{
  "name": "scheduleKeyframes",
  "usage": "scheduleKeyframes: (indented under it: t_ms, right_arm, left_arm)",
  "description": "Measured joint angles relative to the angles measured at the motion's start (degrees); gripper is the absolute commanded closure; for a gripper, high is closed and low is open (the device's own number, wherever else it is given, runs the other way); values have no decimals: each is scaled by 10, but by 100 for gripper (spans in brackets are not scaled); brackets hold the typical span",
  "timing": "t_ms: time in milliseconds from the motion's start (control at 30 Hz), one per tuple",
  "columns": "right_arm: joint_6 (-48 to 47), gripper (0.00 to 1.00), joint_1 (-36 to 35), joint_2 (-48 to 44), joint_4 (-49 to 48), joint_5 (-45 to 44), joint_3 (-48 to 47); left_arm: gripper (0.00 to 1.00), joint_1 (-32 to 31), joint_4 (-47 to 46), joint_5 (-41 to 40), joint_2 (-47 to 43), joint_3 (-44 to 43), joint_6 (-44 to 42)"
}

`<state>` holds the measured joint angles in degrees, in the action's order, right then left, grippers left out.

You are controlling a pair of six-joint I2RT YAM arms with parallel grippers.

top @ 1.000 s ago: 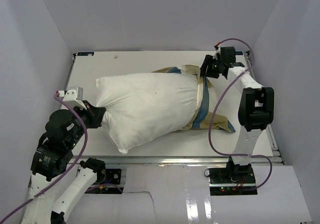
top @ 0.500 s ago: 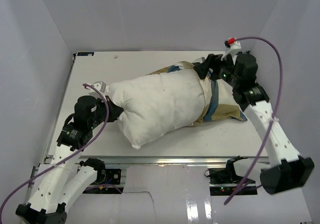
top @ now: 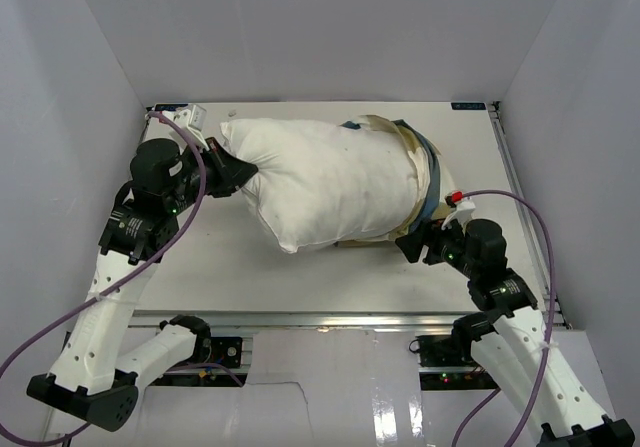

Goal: Remove the pillowcase from the pillow

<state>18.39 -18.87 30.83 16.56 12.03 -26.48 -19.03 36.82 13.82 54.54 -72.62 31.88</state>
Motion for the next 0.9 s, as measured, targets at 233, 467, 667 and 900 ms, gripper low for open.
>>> scheduleKeyframes:
  t_ms: [233, 467, 667, 900]
  right_arm:
    - [10, 28, 0, 25, -40, 2, 18]
    - [34, 36, 0, 136, -153, 16, 57]
    - [45, 92, -1, 206, -240, -17, 58]
    - [67, 92, 83, 223, -273, -59, 58]
  left_arm:
    - [100, 1, 9, 0, 0, -10, 15]
    - [100, 1, 14, 0, -1, -10, 18]
    - [100, 1, 39, -2, 16, -36, 11]
    - [100, -3, 128, -42, 50, -170, -17]
